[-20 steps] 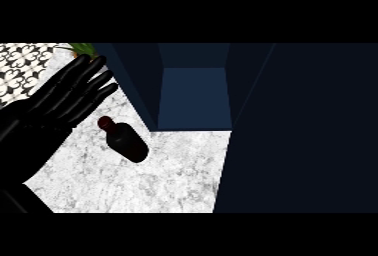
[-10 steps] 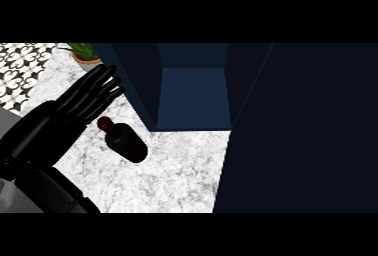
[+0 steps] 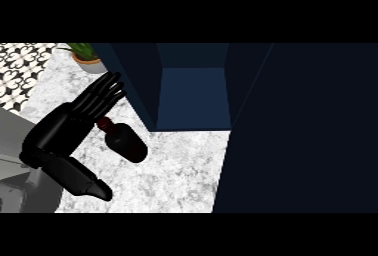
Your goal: Pick up the wine, place it into the cabinet and close the cabinet
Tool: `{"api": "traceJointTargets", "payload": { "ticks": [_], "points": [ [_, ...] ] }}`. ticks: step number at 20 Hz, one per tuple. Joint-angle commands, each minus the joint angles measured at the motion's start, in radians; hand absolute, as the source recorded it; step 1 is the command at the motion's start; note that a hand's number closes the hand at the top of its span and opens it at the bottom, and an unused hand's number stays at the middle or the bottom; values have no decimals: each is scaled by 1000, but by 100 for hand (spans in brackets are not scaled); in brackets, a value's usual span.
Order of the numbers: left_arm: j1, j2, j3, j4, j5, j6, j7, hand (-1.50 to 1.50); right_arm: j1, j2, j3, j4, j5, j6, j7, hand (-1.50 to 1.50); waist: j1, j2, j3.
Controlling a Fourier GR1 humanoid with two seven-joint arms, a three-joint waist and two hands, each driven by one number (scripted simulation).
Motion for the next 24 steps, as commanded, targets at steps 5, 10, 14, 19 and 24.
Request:
{"api": "traceJointTargets", "payload": {
  "ticks": [5, 10, 14, 19, 24],
  "points": [
    [40, 31, 62, 161, -83, -78, -186, -150, -19, -32, 55, -166, 146, -44, 94, -150, -1, 0, -1],
    [64, 39, 66, 202, -135, -82, -245, -150, 54, -81, 81, -200, 151, -65, 59, -150, -9, -2, 0],
    [66, -4, 29, 300, -227, -76, -357, -150, 48, -92, 105, -181, 131, -75, 25, -150, -18, -1, 0],
    [48, 10, 35, 399, -241, -109, -401, -150, -37, -104, 48, -132, 92, -82, 48, -150, -22, 4, -2],
    [71, 33, 56, 472, -276, -132, -500, -150, -33, -122, 46, -129, 70, -97, 35, -150, -24, 4, -2]
  ]
}}
